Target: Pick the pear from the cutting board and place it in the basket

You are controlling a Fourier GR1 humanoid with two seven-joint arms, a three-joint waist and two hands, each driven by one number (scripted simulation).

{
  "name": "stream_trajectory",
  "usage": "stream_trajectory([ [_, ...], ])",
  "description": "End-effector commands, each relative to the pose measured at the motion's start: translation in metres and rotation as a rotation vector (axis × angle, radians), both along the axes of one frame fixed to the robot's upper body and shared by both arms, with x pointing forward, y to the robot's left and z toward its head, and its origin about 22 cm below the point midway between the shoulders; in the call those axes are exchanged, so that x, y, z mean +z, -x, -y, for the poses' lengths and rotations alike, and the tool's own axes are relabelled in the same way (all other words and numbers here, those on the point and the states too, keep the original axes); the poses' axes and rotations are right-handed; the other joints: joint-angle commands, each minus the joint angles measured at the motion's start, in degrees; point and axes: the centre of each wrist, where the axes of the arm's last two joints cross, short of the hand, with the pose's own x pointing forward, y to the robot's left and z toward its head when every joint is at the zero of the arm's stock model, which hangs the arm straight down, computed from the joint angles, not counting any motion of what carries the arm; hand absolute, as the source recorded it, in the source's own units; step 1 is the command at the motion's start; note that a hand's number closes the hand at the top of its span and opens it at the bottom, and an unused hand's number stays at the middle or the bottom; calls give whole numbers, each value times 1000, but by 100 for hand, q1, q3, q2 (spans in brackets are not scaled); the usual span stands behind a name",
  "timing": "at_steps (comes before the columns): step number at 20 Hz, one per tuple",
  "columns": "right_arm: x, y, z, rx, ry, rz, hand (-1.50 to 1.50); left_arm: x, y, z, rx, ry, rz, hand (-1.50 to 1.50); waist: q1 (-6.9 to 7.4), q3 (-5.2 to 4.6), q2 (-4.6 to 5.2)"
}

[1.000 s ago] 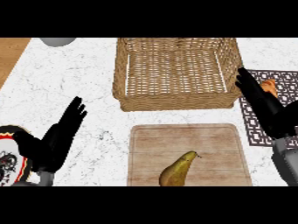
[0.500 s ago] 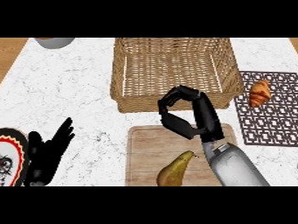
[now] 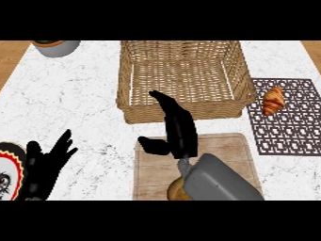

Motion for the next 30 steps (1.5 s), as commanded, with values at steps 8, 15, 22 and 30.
stream_trajectory([
  [8,82,-33,-31,-187,593,-127,-150,-16,24,-12,62,1,-103,0,-304,-38,-140],
  [15,136,-16,-64,-99,767,-410,-150,-14,23,-11,87,1,-88,0,-379,-7,-72],
  [22,164,-17,-57,-86,856,-525,-150,-12,29,-20,92,10,-90,0,-436,9,-62],
  [30,178,-15,-56,-53,827,-540,-150,-12,34,-26,91,1,-80,0,-438,13,-33],
])
